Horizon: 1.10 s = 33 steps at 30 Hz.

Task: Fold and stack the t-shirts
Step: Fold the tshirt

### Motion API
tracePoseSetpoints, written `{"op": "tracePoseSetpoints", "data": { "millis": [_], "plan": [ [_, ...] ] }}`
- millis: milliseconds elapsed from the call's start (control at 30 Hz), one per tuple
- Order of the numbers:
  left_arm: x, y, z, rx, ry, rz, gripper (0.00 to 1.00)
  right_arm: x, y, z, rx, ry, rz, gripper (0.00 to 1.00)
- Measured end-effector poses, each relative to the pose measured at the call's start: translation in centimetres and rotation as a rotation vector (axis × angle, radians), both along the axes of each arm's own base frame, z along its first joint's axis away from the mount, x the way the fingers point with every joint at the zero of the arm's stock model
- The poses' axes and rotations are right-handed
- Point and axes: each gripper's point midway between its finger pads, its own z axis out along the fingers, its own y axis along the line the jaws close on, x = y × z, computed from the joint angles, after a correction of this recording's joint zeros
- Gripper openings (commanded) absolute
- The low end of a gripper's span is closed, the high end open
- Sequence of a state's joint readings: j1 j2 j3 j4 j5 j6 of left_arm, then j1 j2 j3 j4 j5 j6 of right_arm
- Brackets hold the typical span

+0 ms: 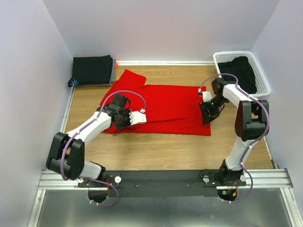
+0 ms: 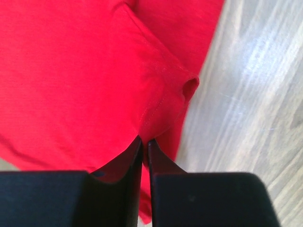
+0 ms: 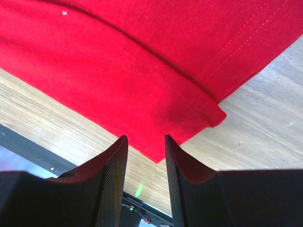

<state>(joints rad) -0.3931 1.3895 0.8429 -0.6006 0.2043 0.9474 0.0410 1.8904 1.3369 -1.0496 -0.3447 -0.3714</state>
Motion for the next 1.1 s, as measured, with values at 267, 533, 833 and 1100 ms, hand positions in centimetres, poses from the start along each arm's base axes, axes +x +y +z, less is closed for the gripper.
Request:
{"op": "tracePoseSetpoints", "data": {
  "millis": [267, 533, 833, 1100],
  "plan": [
    [3.0, 0.2, 1.3, 0.023, -0.038, -0.008, 0.08, -0.4, 0.0, -0.2, -0.001, 0.011, 0.004, 0.44],
    [9.4, 1.9, 1.9, 0.047, -0.08, 0.056, 0.34, -0.6, -0.1, -0.4, -0.002, 0.017, 0.005, 0.44],
    [15.9, 2.7, 3.4, 0.015, -0.146, 0.133, 0.44, -0.6, -0.1, -0.4, -0.004, 0.016, 0.008, 0.44],
    [15.7, 5.7, 5.4, -0.094, -0.125, 0.248, 0.46, 0.1, -0.6, -0.2, -0.031, -0.008, 0.022, 0.44]
  ]
}}
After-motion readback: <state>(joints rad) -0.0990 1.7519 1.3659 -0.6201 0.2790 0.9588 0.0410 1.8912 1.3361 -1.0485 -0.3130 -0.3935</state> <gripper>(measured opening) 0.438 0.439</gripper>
